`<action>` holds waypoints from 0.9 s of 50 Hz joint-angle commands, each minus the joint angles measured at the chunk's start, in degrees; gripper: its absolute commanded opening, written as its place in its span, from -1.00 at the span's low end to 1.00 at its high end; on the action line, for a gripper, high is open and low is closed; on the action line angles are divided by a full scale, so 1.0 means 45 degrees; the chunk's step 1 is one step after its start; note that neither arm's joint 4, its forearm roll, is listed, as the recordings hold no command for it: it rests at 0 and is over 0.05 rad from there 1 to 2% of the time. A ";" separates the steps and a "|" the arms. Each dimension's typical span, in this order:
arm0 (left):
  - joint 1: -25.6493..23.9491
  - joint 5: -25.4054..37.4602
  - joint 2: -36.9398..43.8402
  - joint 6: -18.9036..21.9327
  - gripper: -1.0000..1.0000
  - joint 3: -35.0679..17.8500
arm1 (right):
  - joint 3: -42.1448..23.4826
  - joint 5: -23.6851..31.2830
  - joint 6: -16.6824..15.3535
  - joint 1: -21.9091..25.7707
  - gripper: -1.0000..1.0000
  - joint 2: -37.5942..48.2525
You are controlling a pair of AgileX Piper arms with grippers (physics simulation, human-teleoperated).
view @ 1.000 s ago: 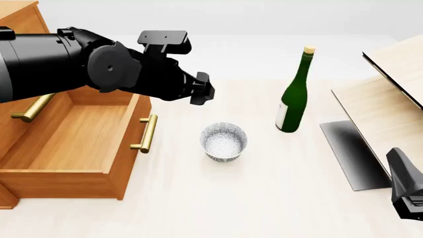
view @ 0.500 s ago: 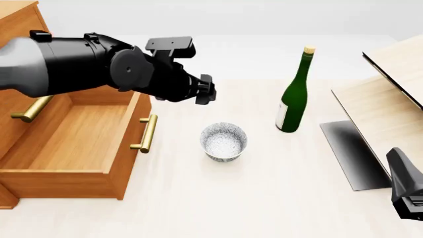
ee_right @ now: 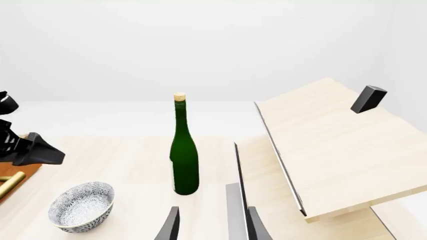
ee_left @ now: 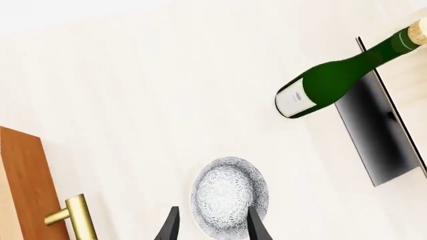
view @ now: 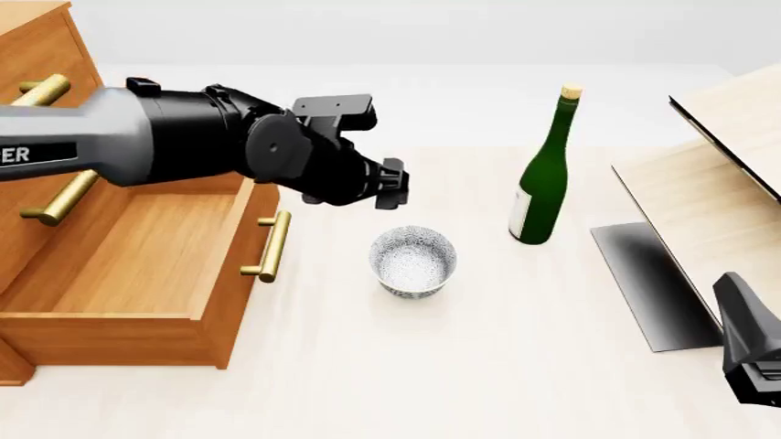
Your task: Put the bowl in the bottom drawer of the cabinet and close it.
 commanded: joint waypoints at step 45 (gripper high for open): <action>0.0285 -0.0187 0.2185 -0.0524 1.00 -0.0416 | 0.0000 0.0000 -0.0002 -0.0001 1.00 0.0001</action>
